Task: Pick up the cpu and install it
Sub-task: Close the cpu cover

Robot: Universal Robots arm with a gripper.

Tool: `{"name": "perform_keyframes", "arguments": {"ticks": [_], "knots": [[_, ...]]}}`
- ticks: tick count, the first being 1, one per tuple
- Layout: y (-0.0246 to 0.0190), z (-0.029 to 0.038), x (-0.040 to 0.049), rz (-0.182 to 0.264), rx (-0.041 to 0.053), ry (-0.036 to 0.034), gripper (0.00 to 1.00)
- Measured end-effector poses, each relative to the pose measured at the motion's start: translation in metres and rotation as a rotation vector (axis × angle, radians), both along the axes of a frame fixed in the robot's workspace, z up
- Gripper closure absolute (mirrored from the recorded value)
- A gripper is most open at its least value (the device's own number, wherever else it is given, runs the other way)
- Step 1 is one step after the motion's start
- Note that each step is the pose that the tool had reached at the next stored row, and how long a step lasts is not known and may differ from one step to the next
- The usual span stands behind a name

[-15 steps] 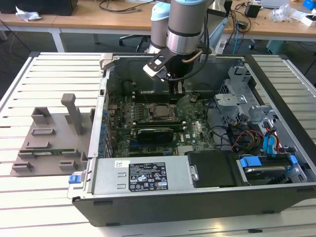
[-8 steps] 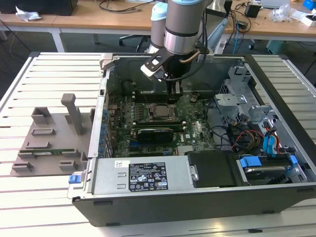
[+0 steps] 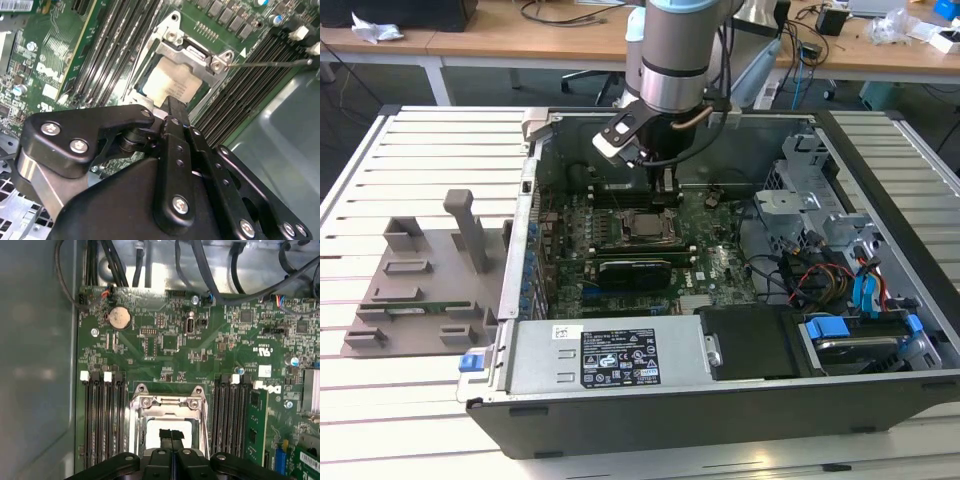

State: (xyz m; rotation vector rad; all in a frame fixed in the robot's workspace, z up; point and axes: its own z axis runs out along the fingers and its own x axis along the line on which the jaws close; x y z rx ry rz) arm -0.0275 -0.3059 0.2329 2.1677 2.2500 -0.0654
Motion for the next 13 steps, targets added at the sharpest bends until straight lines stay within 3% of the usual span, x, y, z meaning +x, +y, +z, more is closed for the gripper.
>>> {"name": "perform_keyframes", "arguments": {"ticks": [13], "knots": [[0.0000, -0.0018, -0.0155, 0.000, 0.0001, 0.0000, 0.89]]}}
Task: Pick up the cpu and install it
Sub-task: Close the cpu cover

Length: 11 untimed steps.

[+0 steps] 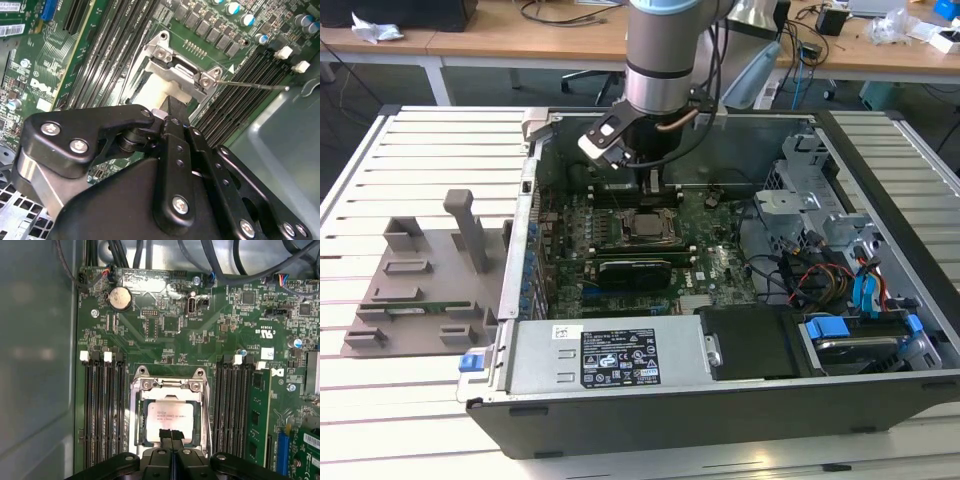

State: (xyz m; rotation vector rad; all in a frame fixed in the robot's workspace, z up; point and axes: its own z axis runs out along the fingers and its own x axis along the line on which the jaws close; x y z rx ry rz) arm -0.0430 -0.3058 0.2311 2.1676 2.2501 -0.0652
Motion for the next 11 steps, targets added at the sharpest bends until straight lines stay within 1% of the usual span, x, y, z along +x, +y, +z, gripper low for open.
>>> {"name": "perform_keyframes", "arguments": {"ticks": [7, 11], "knots": [[0.0000, -0.0017, -0.0049, 0.000, 0.0000, -0.0001, 0.89], [0.0000, -0.0061, -0.0088, 0.000, 0.0000, 0.0000, 0.89]]}}
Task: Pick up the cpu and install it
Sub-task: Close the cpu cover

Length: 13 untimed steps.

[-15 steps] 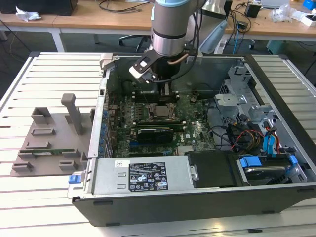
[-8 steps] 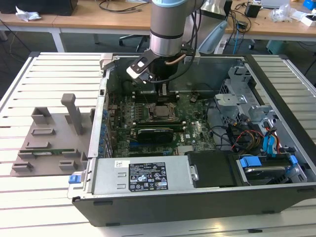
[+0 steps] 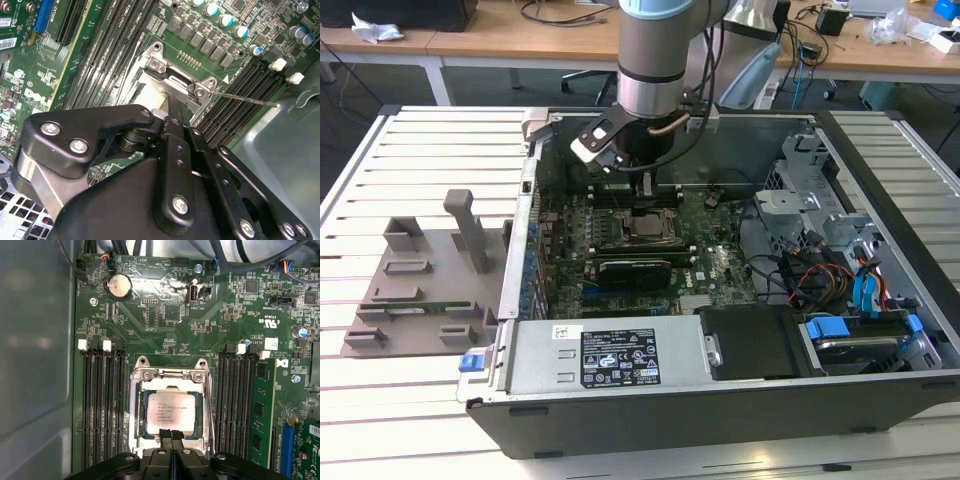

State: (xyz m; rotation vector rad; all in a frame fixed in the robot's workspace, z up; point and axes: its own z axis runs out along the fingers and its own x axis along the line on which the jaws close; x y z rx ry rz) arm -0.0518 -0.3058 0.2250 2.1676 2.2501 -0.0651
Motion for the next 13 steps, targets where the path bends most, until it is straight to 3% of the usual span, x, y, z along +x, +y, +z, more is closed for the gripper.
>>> {"name": "perform_keyframes", "arguments": {"ticks": [13], "knots": [[0.0000, -0.0125, -0.0053, 0.000, -0.0001, 0.0001, 0.89]]}}
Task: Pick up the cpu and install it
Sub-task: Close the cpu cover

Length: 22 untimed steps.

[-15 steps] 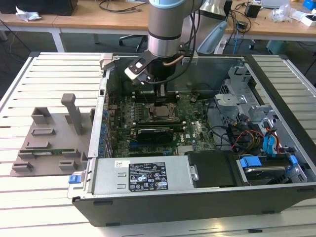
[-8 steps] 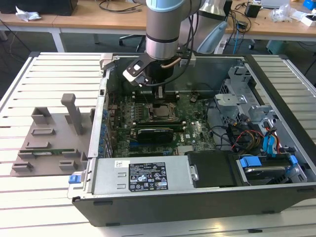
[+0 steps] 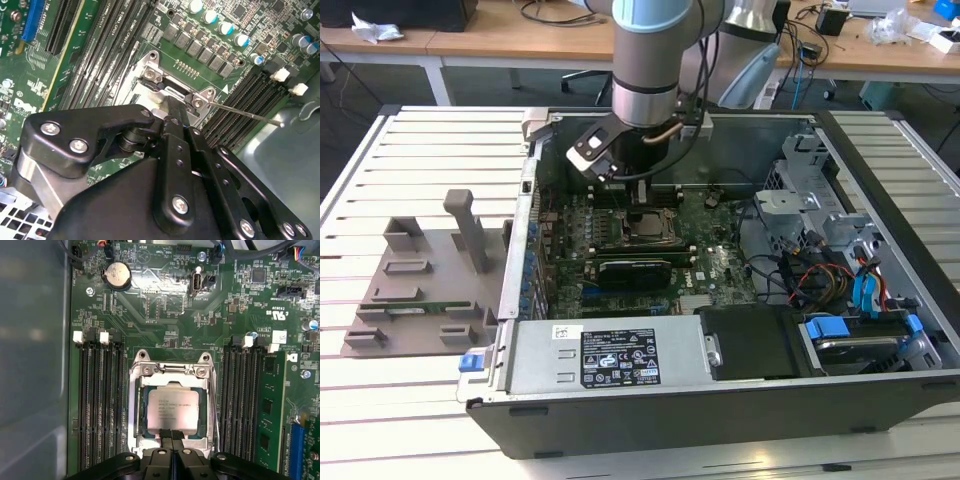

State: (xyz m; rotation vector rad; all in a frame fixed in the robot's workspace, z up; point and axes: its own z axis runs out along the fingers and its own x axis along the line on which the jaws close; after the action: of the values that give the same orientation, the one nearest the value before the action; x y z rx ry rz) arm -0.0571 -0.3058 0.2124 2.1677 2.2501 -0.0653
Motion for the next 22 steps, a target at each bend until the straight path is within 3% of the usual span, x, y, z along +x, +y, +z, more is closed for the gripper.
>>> {"name": "perform_keyframes", "arguments": {"ticks": [7, 15, 19, 22], "knots": [[-0.0001, -0.0076, -0.0012, 0.000, -0.0002, 0.0001, 0.89], [-0.0001, -0.0076, 0.0038, 0.000, -0.0003, -0.0001, 0.89], [-0.0001, 0.0011, 0.0072, 0.000, -0.0003, 0.0000, 0.89], [-0.0001, 0.0115, 0.0072, 0.000, -0.0003, 0.0000, 0.89]]}}
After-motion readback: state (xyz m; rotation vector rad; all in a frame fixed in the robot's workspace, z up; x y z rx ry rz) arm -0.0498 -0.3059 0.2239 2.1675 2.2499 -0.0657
